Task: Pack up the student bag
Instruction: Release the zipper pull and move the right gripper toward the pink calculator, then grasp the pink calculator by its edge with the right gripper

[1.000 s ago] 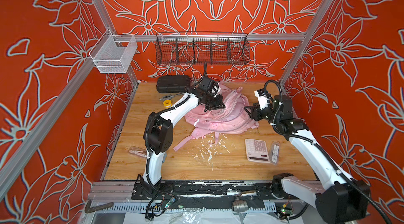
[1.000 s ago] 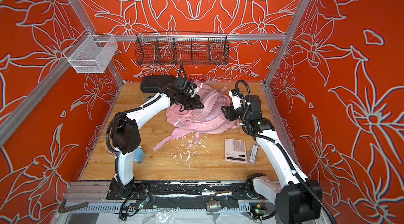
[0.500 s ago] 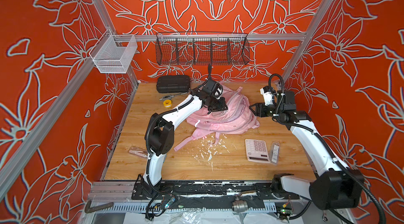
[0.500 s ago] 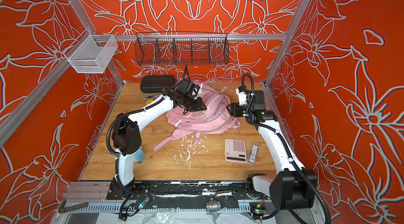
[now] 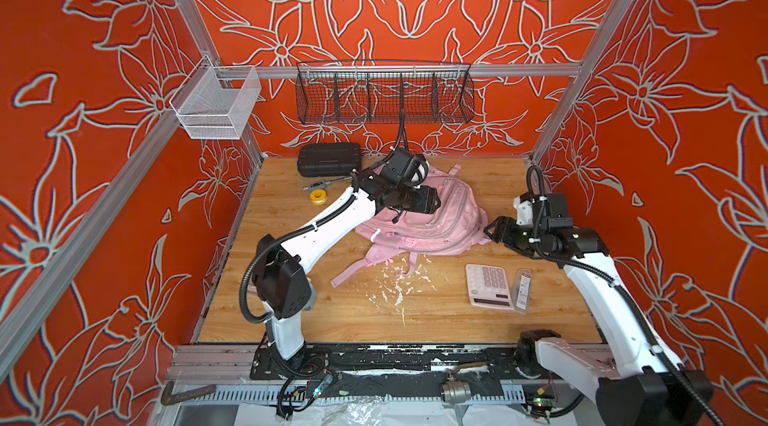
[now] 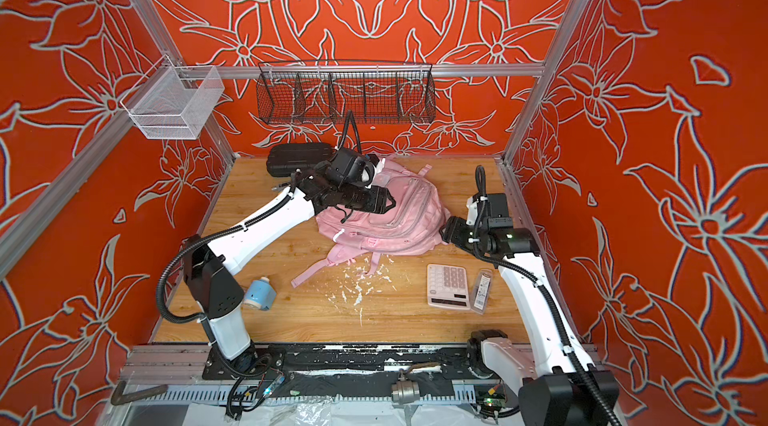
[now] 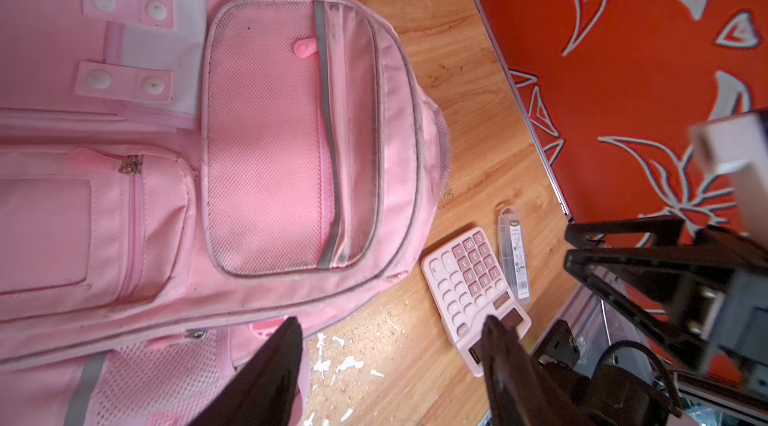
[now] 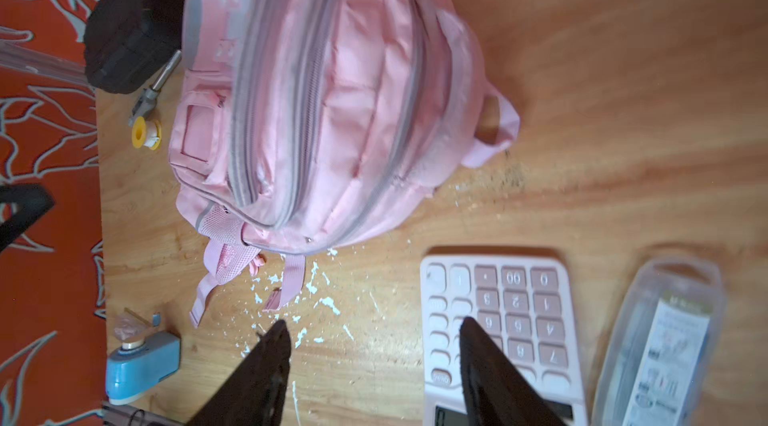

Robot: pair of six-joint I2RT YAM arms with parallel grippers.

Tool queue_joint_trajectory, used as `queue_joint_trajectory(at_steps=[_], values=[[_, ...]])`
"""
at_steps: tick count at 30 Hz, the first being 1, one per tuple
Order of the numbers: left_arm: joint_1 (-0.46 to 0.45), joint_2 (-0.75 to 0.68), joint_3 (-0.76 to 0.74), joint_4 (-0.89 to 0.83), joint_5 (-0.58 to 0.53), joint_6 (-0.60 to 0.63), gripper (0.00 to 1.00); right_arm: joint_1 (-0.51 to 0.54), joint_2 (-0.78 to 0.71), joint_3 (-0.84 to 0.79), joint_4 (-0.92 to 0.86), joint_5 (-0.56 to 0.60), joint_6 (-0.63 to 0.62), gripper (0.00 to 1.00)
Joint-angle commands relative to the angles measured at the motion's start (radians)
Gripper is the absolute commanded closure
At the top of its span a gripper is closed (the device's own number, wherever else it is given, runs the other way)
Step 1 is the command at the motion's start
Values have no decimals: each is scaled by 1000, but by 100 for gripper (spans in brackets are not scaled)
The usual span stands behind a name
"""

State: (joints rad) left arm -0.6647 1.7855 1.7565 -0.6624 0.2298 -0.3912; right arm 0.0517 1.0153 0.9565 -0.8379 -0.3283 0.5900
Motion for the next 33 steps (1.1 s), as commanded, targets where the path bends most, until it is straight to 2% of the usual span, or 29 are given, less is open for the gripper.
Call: queue_joint_trajectory(at_steps=[1,5,9,15,22,26,33], values=[[-14,-23,-54,-2,-51,28,29,5,-56,-81,-163,-30,303,36],[-25,-24,-74,0,-64,42,28,75,-178,-142,-241,42,484,36],[-26,-21,-70,4,-66,49,27,122,-248,-253,-237,5,644,31],[-24,-51,-81,-13,-100,58,23,240,-291,-350,-231,52,799,29],[2,-108,-144,-3,-121,56,21,272,-345,-481,-121,37,912,28],[12,-112,-164,9,-109,51,20,274,-353,-529,-41,82,931,27],[13,-61,-126,-5,-81,56,20,275,-370,-621,120,127,983,34]])
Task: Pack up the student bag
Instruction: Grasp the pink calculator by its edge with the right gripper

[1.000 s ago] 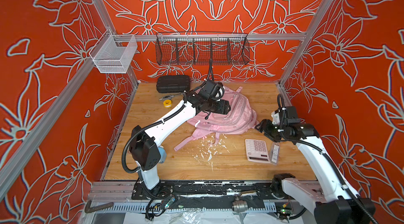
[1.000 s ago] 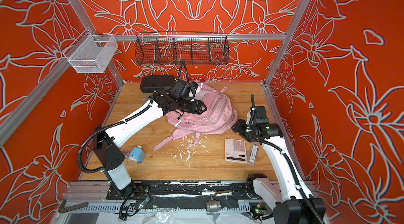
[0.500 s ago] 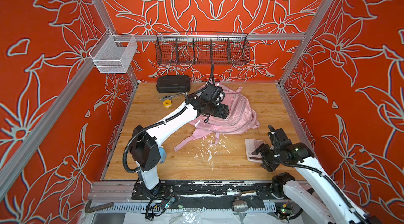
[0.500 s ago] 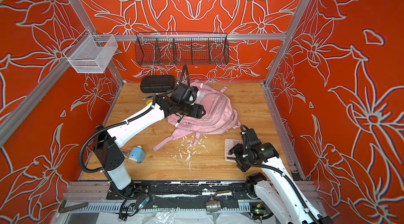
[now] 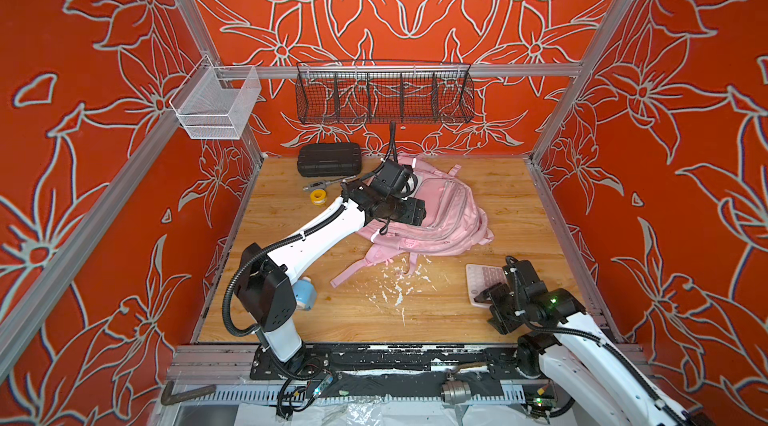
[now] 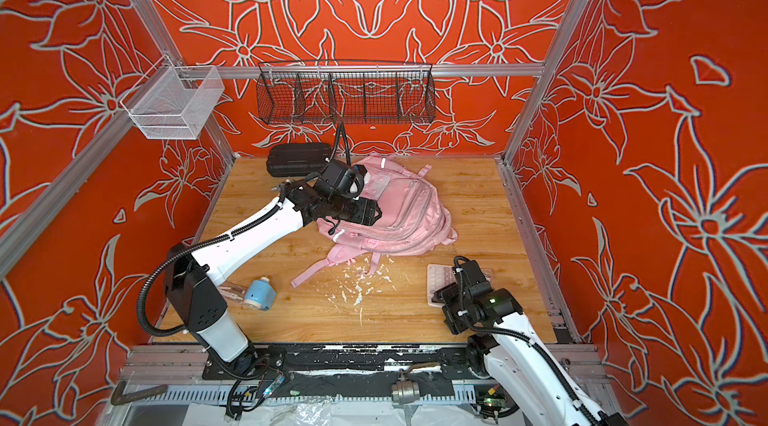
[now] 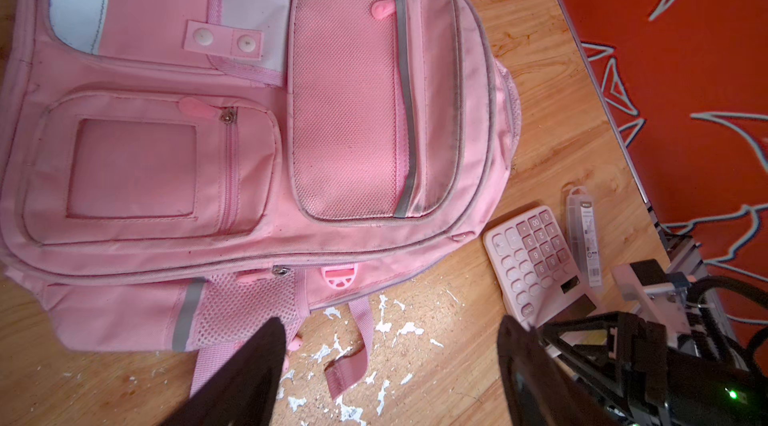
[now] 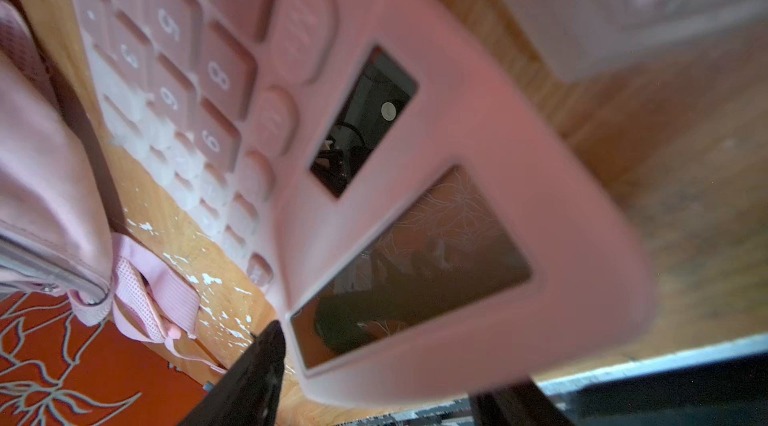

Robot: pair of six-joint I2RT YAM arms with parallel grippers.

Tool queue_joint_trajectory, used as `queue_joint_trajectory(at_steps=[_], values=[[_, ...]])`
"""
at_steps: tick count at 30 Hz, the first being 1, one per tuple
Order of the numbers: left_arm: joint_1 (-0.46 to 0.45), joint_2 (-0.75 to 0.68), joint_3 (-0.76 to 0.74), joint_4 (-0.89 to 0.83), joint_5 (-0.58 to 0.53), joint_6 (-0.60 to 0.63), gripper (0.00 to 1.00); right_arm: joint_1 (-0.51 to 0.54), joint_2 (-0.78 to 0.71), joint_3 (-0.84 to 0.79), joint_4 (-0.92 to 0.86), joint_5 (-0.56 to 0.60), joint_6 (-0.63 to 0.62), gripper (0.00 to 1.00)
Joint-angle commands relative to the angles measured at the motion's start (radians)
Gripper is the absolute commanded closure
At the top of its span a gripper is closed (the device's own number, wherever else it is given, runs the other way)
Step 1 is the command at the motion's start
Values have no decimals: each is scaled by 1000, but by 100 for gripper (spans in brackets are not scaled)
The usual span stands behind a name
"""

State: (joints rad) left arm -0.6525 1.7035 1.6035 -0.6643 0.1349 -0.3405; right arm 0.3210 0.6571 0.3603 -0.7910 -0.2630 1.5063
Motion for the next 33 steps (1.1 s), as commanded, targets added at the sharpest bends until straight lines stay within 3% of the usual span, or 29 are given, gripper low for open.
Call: queue_joint_trajectory(at_steps=[1,6,16,28,33], values=[[1,29,33,-4,16,5,20,5,-17,-36,93,65,70,35],[1,65,58,-4,37,2,20,6,-67,-94,158,88,109,45],[0,106,92,-9,73,-14,20,6,-137,-85,141,163,95,54],[1,131,114,-21,88,-20,20,6,-162,-72,120,213,72,81],[1,138,128,-23,97,-20,20,6,-179,-32,69,245,50,86]])
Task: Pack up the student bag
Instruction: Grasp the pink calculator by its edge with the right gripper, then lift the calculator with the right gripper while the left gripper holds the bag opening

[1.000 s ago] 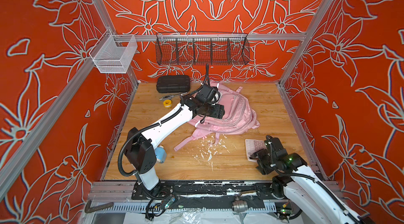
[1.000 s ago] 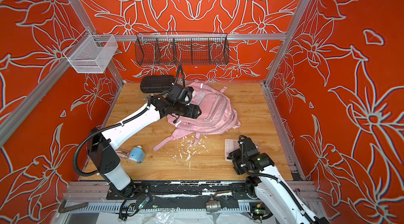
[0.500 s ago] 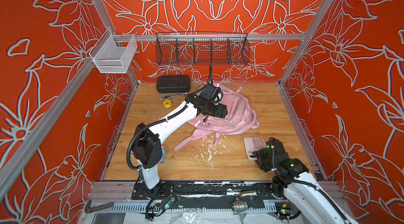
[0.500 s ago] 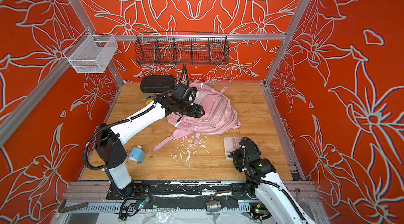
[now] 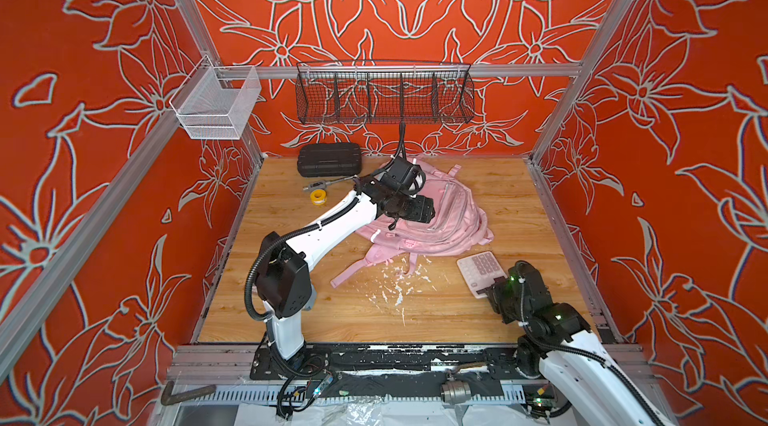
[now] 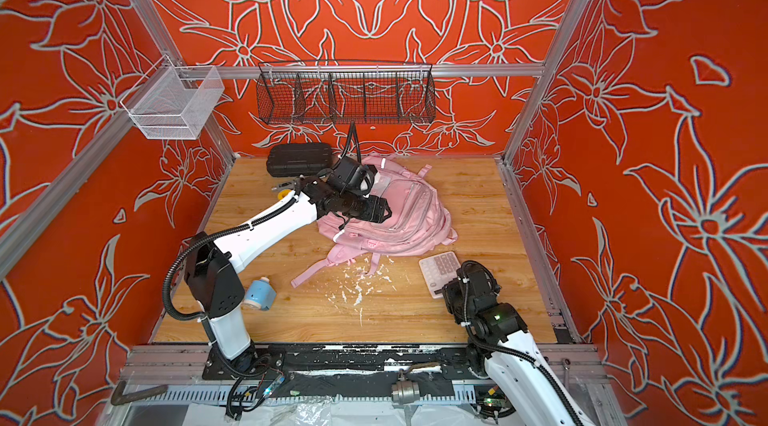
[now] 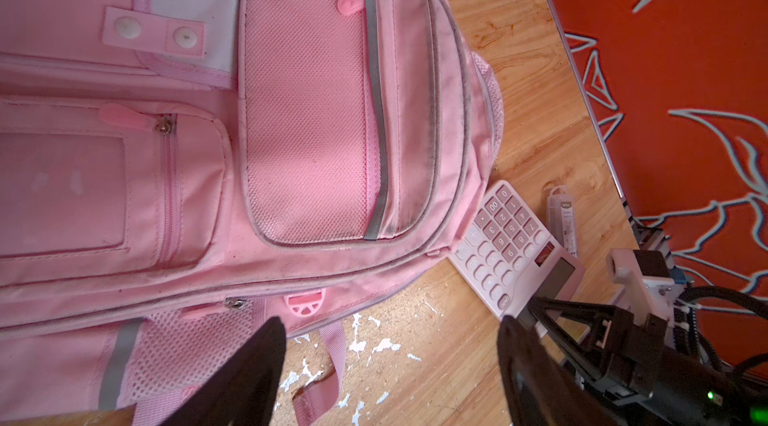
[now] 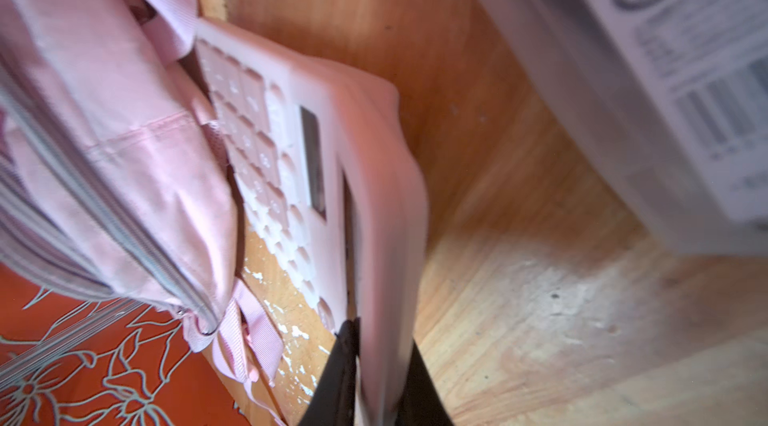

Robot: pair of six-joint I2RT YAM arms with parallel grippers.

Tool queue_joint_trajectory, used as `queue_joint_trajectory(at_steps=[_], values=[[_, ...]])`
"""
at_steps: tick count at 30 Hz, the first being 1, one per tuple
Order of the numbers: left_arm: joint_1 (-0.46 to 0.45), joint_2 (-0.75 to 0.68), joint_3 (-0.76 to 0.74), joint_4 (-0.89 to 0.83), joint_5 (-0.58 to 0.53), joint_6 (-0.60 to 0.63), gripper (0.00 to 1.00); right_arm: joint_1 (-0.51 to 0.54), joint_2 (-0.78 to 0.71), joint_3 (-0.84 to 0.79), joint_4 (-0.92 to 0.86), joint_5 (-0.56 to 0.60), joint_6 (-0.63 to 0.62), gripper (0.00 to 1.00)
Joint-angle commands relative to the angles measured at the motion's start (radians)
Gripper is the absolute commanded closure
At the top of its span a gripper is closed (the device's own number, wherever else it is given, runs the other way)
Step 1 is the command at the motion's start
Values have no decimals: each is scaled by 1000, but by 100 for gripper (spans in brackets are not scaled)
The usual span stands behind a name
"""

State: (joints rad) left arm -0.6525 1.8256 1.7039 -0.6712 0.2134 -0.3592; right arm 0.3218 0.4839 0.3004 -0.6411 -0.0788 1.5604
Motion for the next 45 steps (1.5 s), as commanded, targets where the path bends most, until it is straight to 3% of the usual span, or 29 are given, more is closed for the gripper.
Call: queue_joint_trajectory(at_steps=[1,9,17,23,26,31,33,35,37,40,41,45], values=[[0,19,31,-16,23,-1,20,5,-10,45,-98,72,-14,87],[-38,112,156,-99,8,51,20,4,0,276,-273,249,-154,94],[-101,342,442,-267,-96,133,18,3,129,524,-324,395,-363,100],[-131,505,629,-350,-232,140,18,3,193,608,-285,424,-449,100],[-131,554,672,-363,-321,103,18,3,209,620,-258,416,-475,100],[-131,601,686,-334,-374,78,19,3,233,623,-214,386,-513,100],[-131,617,689,-321,-383,75,26,3,244,622,-200,371,-526,100],[-130,630,706,-326,-386,77,43,3,255,624,-191,363,-540,100],[-127,623,734,-347,-382,78,69,3,260,630,-190,369,-559,100],[-127,543,712,-327,-384,97,94,2,260,635,-193,384,-580,100],[-124,507,698,-315,-382,105,99,0,261,637,-191,381,-584,100],[-106,345,605,-225,-328,141,100,-1,286,635,-148,318,-594,100]])
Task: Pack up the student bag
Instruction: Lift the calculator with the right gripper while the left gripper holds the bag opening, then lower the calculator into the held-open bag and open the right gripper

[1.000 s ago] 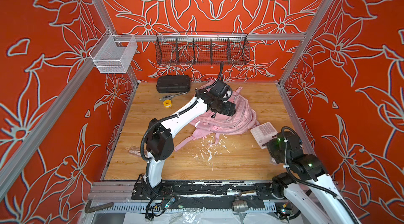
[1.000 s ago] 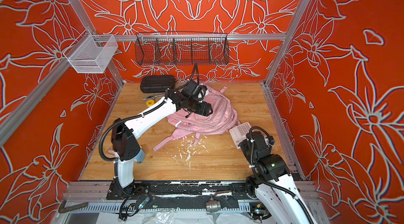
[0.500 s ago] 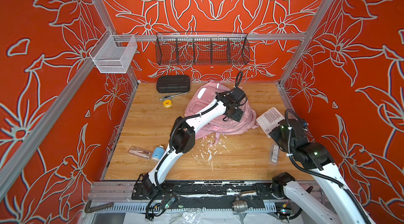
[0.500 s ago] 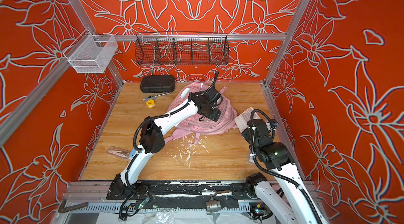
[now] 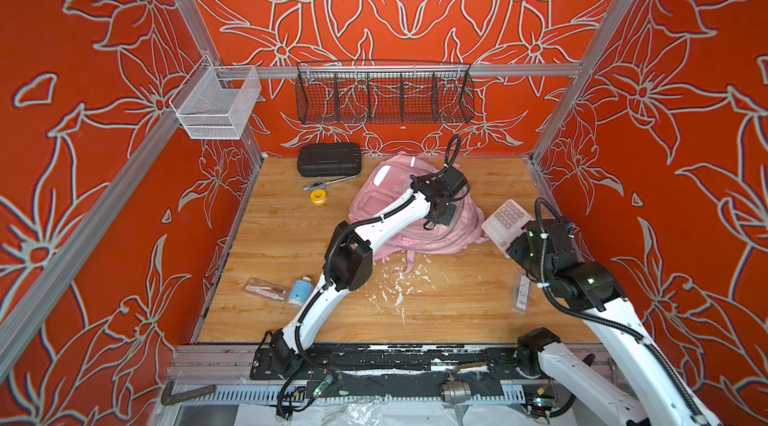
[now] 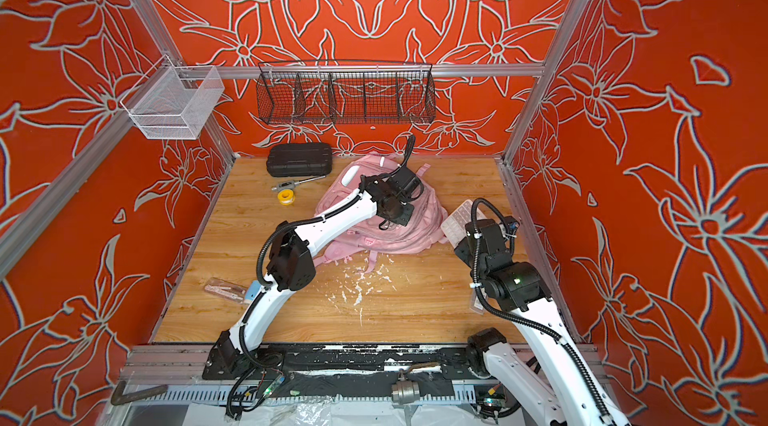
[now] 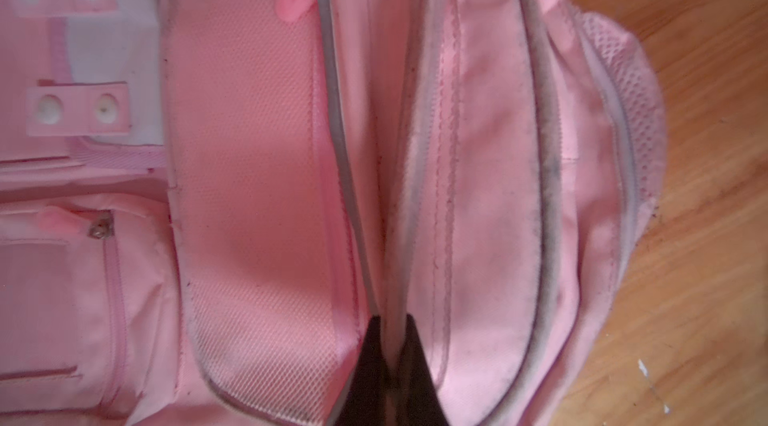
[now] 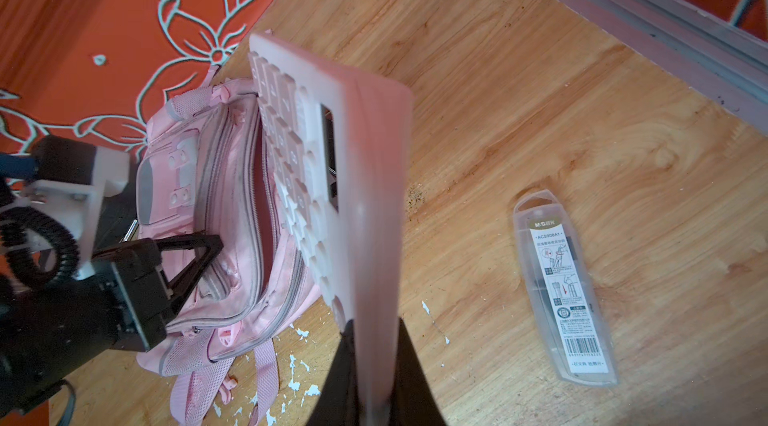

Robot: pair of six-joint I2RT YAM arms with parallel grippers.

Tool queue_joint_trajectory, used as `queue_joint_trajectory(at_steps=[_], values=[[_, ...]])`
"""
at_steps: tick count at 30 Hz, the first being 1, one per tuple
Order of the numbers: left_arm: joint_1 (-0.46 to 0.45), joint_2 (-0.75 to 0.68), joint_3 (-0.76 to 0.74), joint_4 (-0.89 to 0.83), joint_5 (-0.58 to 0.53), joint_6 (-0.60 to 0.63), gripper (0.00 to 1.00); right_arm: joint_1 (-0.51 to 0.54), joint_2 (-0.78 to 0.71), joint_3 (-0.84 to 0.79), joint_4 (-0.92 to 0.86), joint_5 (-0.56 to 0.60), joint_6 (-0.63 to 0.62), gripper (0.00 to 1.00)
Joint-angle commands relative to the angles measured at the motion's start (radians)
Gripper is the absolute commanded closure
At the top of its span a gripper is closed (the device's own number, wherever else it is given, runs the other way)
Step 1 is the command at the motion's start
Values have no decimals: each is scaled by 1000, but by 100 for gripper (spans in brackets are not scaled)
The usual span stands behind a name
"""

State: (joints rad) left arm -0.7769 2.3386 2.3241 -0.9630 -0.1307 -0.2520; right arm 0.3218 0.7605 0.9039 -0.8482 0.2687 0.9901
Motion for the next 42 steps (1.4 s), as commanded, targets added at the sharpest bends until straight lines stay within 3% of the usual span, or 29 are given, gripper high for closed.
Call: queue_joint_trajectory(at_steps=[1,9,14,24,29,32,38,42], values=[[23,-201,-35,81,22,42,100,-1,20,28,78,-54,-24,100],[83,-321,-113,142,174,4,100,-1,106,23,189,-206,-8,100],[84,-336,-123,174,249,-15,100,-1,204,-17,348,-341,47,100],[84,-357,-166,242,325,-89,100,0,535,-6,688,-529,98,98],[84,-373,-184,238,321,-91,100,7,704,61,733,-617,82,93],[84,-387,-207,257,318,-95,100,8,768,59,763,-635,68,85],[84,-378,-209,251,327,-110,100,-2,882,113,756,-695,-15,58],[84,-384,-217,241,305,-113,100,-44,845,109,689,-646,-42,40]])
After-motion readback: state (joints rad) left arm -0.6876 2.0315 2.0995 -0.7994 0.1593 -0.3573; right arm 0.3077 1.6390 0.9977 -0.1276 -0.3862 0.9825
